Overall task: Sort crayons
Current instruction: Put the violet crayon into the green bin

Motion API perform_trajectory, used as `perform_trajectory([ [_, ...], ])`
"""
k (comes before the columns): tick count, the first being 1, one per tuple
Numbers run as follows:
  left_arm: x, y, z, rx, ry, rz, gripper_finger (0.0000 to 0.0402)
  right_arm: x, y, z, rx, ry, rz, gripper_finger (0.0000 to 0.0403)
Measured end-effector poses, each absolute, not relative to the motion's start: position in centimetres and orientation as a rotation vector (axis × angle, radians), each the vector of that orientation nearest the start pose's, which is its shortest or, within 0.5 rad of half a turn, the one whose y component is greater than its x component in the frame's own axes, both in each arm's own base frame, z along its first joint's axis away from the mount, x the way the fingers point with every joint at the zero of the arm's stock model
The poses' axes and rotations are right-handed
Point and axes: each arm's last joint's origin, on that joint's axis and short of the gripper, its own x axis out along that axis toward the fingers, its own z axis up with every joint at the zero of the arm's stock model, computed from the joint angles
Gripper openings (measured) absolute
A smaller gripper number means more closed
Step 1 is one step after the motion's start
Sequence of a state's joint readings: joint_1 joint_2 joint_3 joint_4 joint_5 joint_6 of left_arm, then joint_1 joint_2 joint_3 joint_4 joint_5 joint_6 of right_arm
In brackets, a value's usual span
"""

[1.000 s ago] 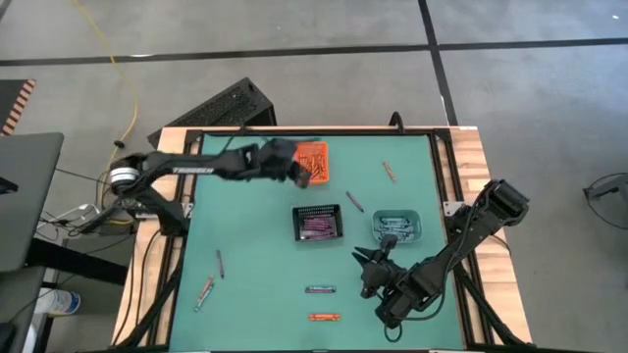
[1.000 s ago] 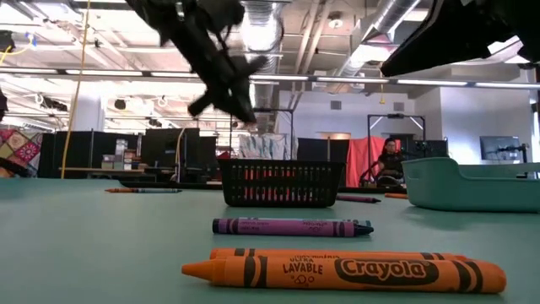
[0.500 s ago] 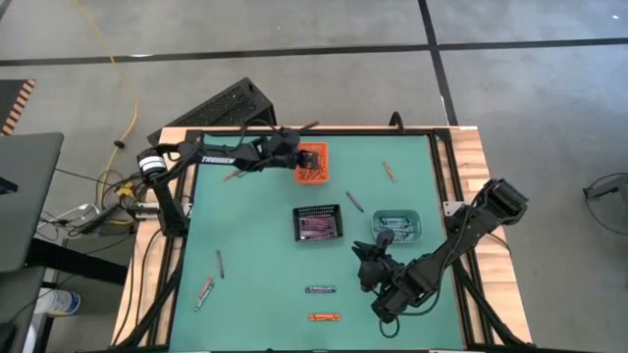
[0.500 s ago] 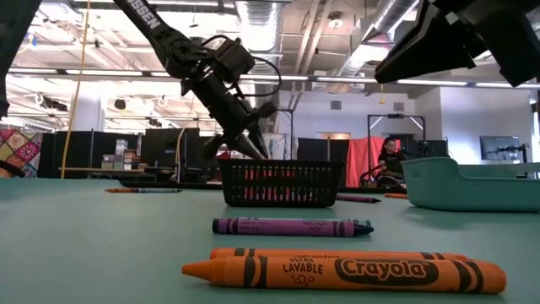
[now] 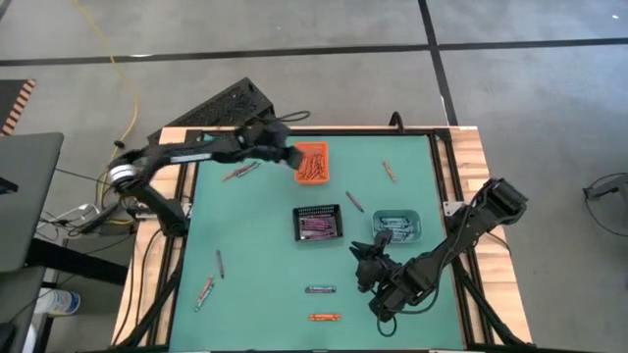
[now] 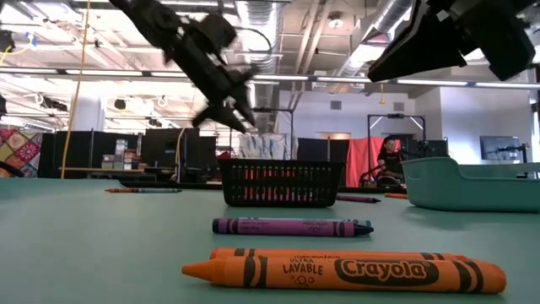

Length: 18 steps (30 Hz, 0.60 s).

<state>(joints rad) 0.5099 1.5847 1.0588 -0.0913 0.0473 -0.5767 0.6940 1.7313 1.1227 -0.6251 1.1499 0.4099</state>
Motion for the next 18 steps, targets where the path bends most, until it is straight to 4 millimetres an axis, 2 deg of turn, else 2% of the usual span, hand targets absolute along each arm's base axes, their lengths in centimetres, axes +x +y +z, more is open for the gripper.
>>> perform_trajectory([
  [4,26.0,15.4,27.1,-0.558,0.591,0.711,0.0120,26.9,18.5,19.8,-0.578,0.635,-0.525,0.0072],
  [7,22.8,14.7,28.0,-0.496,0.749,0.770,0.0121,27.1,18.5,19.8,-0.545,0.650,-0.504,0.0072],
  [9,21.1,14.3,27.6,-0.514,0.888,0.796,0.0121,27.2,18.5,19.8,-0.534,0.656,-0.493,0.0072],
  [12,19.8,13.7,26.5,-0.530,1.052,0.800,0.0121,27.3,18.5,19.8,-0.517,0.657,-0.488,0.0072],
  [14,19.5,13.5,25.4,-0.494,1.110,0.771,0.0121,27.4,18.4,19.8,-0.514,0.656,-0.490,0.0072],
  [18,19.7,13.4,22.6,-0.409,1.115,0.708,0.0121,27.6,18.2,19.8,-0.511,0.658,-0.498,0.0072],
])
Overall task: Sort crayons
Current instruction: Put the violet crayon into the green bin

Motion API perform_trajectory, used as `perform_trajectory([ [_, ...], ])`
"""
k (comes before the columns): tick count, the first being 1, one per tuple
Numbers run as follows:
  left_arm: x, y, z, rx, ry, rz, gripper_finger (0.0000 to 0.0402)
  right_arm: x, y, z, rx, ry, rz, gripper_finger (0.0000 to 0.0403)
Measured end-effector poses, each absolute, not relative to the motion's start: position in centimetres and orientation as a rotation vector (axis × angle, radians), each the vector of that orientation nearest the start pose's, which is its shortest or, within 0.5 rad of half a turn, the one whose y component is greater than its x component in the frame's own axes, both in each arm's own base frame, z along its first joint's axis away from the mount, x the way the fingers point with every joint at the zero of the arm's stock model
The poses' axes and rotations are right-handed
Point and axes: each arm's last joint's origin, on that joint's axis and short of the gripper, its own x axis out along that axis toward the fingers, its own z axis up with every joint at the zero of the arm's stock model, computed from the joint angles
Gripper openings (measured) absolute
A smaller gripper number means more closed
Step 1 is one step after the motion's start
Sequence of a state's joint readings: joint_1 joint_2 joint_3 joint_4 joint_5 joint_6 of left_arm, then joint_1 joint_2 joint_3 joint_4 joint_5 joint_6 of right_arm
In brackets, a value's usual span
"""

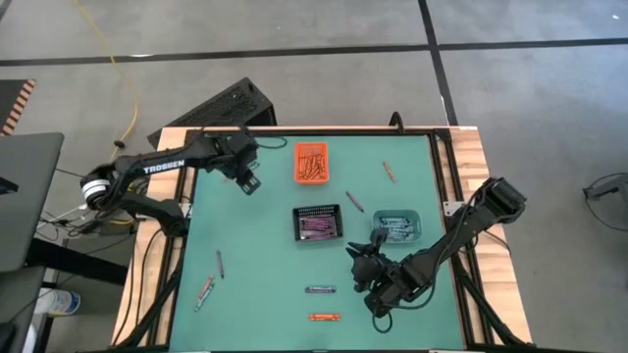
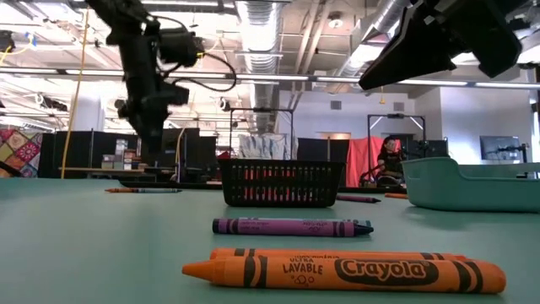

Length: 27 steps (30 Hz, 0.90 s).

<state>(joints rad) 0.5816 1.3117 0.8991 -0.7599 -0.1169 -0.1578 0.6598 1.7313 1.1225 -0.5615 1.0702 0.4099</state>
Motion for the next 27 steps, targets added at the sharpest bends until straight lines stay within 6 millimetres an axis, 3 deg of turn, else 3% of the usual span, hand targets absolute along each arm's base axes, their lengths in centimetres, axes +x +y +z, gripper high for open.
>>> perform_trajectory([
  [3,19.2,13.6,20.9,-0.396,1.113,0.728,0.0121,27.7,18.0,19.8,-0.506,0.658,-0.505,0.0072],
  [7,17.7,14.9,20.2,-0.432,1.127,0.861,0.0121,27.8,17.9,19.8,-0.499,0.654,-0.507,0.0072],
  [17,15.1,15.5,17.9,-0.492,1.221,0.881,0.0121,28.0,18.0,19.8,-0.467,0.675,-0.474,0.0072],
  [27,16.4,16.2,17.5,-0.509,0.972,0.753,0.0121,28.1,17.8,19.8,-0.464,0.678,-0.479,0.0072],
])
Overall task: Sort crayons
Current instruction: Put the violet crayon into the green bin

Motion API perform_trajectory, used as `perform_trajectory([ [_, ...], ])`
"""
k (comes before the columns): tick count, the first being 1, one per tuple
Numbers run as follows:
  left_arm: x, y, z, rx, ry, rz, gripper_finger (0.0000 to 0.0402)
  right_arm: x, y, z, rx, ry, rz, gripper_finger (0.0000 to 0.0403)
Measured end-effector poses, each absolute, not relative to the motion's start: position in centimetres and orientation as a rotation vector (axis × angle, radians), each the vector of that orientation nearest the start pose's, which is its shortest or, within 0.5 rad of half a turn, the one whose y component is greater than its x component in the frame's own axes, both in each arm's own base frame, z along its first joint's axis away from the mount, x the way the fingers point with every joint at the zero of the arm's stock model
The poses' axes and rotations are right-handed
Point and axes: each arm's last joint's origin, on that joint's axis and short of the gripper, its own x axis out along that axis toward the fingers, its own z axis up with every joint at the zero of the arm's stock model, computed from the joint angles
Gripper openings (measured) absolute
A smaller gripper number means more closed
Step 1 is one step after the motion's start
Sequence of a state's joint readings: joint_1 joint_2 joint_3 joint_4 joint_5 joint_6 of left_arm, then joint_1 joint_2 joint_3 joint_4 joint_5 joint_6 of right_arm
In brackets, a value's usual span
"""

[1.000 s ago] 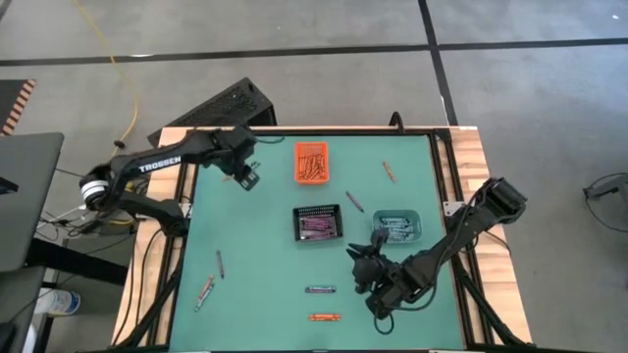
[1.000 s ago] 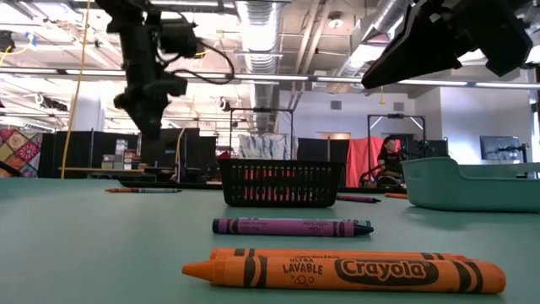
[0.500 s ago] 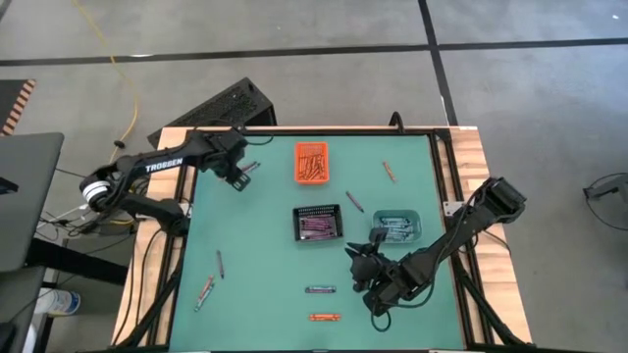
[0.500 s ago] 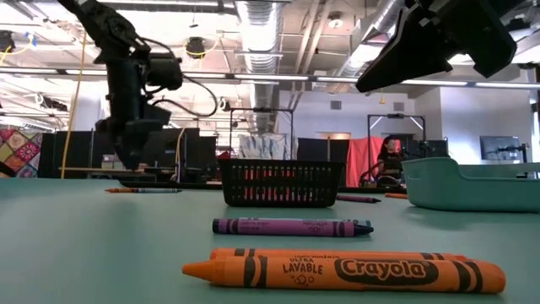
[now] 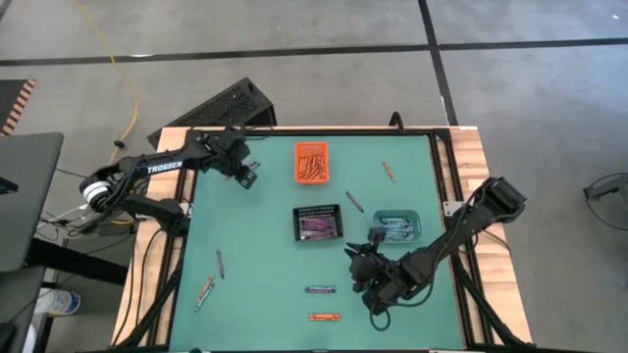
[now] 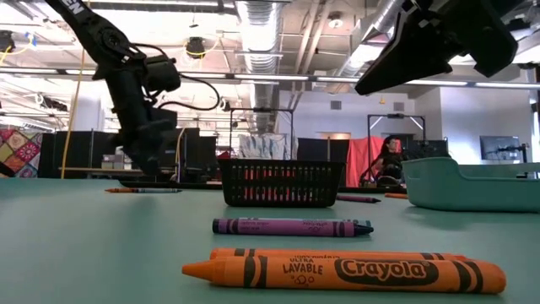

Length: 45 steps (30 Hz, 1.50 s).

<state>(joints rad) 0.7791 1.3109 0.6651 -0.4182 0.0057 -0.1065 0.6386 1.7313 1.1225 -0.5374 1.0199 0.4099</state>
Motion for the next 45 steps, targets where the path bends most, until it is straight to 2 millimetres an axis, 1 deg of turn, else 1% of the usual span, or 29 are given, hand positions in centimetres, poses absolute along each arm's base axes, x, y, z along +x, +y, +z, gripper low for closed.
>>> perform_trajectory([
  [3,16.7,16.5,17.7,-0.502,0.924,0.766,0.0121,28.2,17.6,19.8,-0.462,0.680,-0.485,0.0072],
  [6,16.8,16.5,17.5,-0.506,0.927,0.766,0.0121,28.2,17.6,19.8,-0.462,0.680,-0.485,0.0072],
  [9,17.0,16.7,16.6,-0.529,0.969,0.764,0.0121,28.2,17.6,19.8,-0.462,0.680,-0.484,0.0072],
  [13,17.6,17.4,15.0,-0.517,0.997,0.767,0.0121,28.2,17.6,19.8,-0.462,0.680,-0.484,0.0072],
  [18,18.2,18.0,14.4,-0.496,0.974,0.769,0.0121,28.2,17.6,19.8,-0.462,0.680,-0.484,0.0072],
  [24,18.4,18.1,14.4,-0.483,0.958,0.756,0.0121,28.3,17.4,19.8,-0.459,0.682,-0.490,0.0072],
  [28,18.7,18.4,15.1,-0.480,0.930,0.742,0.0121,28.3,17.4,19.8,-0.459,0.682,-0.489,0.0072],
  [30,18.8,18.6,15.5,-0.457,0.934,0.785,0.0121,28.3,17.4,19.8,-0.457,0.680,-0.489,0.0072],
  [34,18.3,19.1,15.6,-0.375,0.977,0.960,0.0121,28.4,17.5,19.8,-0.455,0.679,-0.489,0.0072],
  [37,17.5,19.4,15.4,-0.354,1.023,1.048,0.0121,28.4,17.5,19.8,-0.453,0.677,-0.488,0.0072],
  [42,15.8,20.1,15.0,-0.449,1.079,1.117,0.0121,28.4,17.5,19.8,-0.453,0.677,-0.488,0.0072],
  [45,14.9,20.3,14.8,-0.471,1.112,1.138,0.0121,28.4,17.5,19.8,-0.453,0.677,-0.488,0.0072],
])
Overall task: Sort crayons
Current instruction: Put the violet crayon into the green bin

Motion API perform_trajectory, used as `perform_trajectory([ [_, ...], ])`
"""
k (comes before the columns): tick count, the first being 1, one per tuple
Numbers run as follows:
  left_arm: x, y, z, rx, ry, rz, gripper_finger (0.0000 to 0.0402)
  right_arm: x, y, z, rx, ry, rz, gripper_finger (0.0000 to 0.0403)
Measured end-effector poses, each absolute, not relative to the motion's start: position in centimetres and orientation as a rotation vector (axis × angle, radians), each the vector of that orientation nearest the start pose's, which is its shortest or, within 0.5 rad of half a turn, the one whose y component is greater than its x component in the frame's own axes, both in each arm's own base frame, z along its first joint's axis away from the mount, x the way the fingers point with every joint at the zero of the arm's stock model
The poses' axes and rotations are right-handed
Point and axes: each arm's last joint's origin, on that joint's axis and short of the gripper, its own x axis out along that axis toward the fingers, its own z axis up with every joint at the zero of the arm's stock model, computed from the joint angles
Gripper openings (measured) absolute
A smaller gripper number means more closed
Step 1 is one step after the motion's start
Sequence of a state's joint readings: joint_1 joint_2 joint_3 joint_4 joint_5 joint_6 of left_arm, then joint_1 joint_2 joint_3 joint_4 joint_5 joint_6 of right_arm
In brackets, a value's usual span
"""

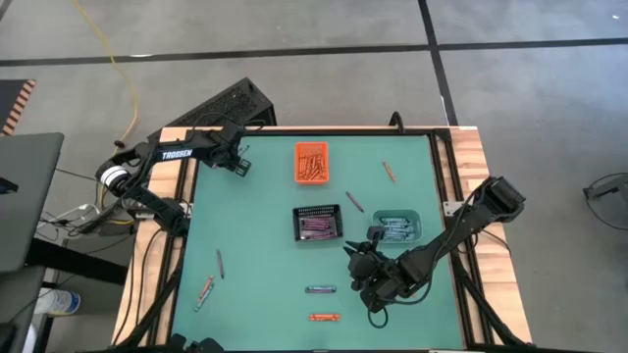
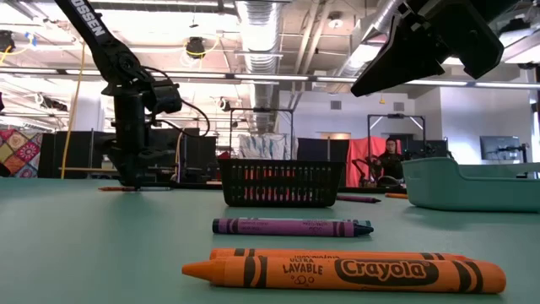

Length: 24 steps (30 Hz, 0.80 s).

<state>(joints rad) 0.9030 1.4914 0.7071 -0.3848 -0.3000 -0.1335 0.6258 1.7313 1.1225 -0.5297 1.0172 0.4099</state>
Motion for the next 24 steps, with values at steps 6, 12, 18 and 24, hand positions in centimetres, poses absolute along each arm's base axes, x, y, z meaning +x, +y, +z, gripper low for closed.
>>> perform_trajectory([
  [6,14.62,20.50,14.80,-0.483,1.117,1.135,0.0121,28.37,17.47,19.78,-0.451,0.679,-0.486,0.0072],
  [12,14.45,20.15,14.50,-0.504,1.148,1.095,0.0121,28.37,17.47,19.78,-0.452,0.679,-0.486,0.0072],
  [18,14.42,20.10,14.49,-0.514,1.149,1.098,0.0121,28.37,17.51,19.74,-0.443,0.690,-0.470,0.0072],
  [24,14.42,20.04,14.46,-0.512,1.158,1.089,0.0118,28.37,17.51,19.73,-0.443,0.691,-0.470,0.0072],
])
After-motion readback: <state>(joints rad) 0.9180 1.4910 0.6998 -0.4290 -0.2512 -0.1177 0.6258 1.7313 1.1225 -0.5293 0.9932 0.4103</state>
